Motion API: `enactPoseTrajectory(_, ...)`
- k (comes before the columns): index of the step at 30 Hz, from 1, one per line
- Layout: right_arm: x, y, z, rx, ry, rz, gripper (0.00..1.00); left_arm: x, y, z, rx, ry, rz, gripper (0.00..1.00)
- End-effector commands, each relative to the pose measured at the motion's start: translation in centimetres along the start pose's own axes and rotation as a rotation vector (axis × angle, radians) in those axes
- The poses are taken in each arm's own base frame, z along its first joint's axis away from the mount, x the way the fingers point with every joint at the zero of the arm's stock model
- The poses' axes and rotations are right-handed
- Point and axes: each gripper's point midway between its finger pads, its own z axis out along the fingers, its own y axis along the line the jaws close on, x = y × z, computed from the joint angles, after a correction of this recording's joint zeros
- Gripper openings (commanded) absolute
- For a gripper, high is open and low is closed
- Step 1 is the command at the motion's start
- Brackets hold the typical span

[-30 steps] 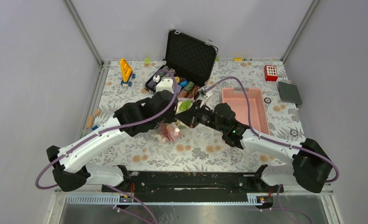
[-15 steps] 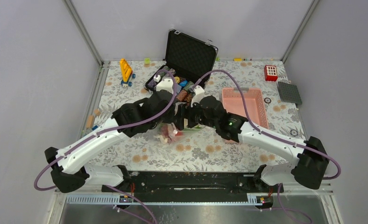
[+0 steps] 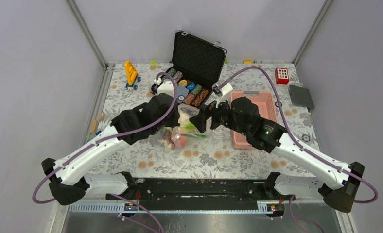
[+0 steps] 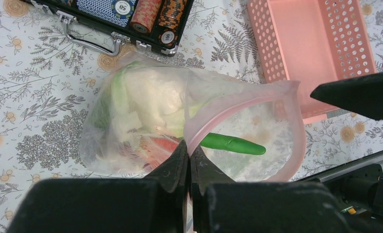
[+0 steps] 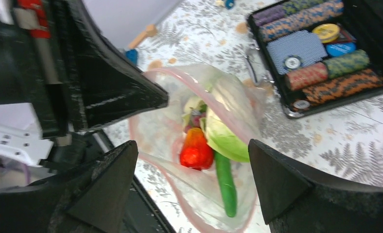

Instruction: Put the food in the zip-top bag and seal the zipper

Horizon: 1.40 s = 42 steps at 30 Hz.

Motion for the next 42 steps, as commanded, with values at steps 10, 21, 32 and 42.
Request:
enactPoseTrajectory(10, 5.0, -6.1, 0.8, 0.286, 0.179, -0.043, 0.71, -2.2, -1.7, -1.2, 0.147, -0.103, 0.041, 0.00)
enactPoseTrajectory(21, 0.3, -6.4, 0.0, 0.343, 0.067, -0.085, 0.00, -1.6, -4.9, -3.1, 0.415, -0.144, 0.180, 0.07)
enactPoseTrajectory(32, -1.9, -6.0, -3.2, 0.364, 0.105, -0.111, 0.07, -3.3, -6.7, -4.0, 0.513, -0.239, 0.250, 0.00)
enactPoseTrajectory(42, 3.3, -4.2, -5.2, 0.202, 0.236, -0.054, 0.80, -3.7, -6.5, -2.9, 0.463, -0.232, 0.248, 0.00)
